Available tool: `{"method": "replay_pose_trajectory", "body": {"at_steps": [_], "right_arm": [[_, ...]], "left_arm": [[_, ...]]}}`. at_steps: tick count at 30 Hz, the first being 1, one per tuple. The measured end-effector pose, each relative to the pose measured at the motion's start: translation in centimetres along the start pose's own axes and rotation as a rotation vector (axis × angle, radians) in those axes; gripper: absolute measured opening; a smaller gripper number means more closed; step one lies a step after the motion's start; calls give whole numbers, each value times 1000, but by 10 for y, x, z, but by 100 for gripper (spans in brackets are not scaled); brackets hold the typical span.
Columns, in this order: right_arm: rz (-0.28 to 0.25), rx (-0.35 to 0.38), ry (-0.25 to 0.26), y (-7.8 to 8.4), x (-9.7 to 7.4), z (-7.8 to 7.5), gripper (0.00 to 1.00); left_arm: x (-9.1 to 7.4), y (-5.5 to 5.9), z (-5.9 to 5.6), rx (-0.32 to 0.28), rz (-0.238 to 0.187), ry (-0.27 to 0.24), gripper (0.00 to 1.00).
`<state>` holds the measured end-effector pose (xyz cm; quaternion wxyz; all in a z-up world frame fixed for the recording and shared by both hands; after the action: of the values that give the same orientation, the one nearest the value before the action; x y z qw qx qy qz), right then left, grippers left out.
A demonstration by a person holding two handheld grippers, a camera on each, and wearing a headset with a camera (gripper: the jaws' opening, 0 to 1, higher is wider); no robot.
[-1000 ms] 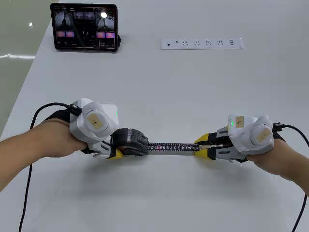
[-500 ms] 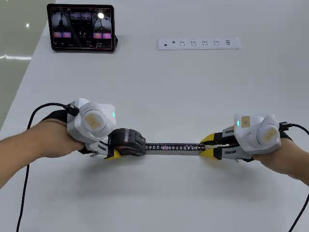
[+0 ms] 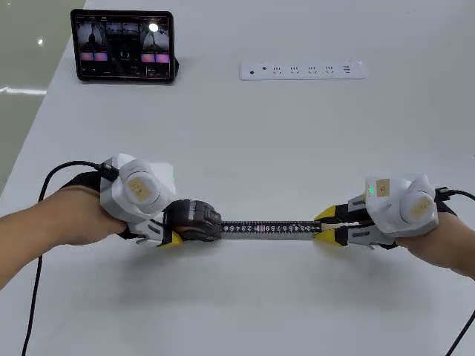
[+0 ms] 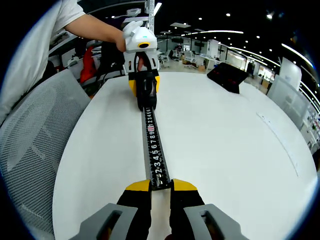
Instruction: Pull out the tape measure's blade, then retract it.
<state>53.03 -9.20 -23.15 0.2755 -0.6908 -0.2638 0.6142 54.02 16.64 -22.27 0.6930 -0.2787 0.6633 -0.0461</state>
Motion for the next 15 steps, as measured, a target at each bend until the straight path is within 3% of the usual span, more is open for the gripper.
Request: {"method": "replay_pose_trajectory", "body": {"at_steps": [15], "right_arm": [[35, 8, 11, 18, -16, -2, 9]], "left_arm": [[-1, -1, -2, 1, 0, -2, 28]]}}
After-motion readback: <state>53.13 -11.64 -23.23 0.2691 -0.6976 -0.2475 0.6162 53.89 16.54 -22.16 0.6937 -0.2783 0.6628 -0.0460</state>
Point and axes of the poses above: the centre of the closed fingertips' face, and the gripper's own axes: x roughly forward along the fingers, z roughly to its left, y roughly out of its underside, the point moved 4 cm from there along -x, roughly backward along the fingers, and after that the axes turned 7 degrees about -x, right-handed, at the moved point
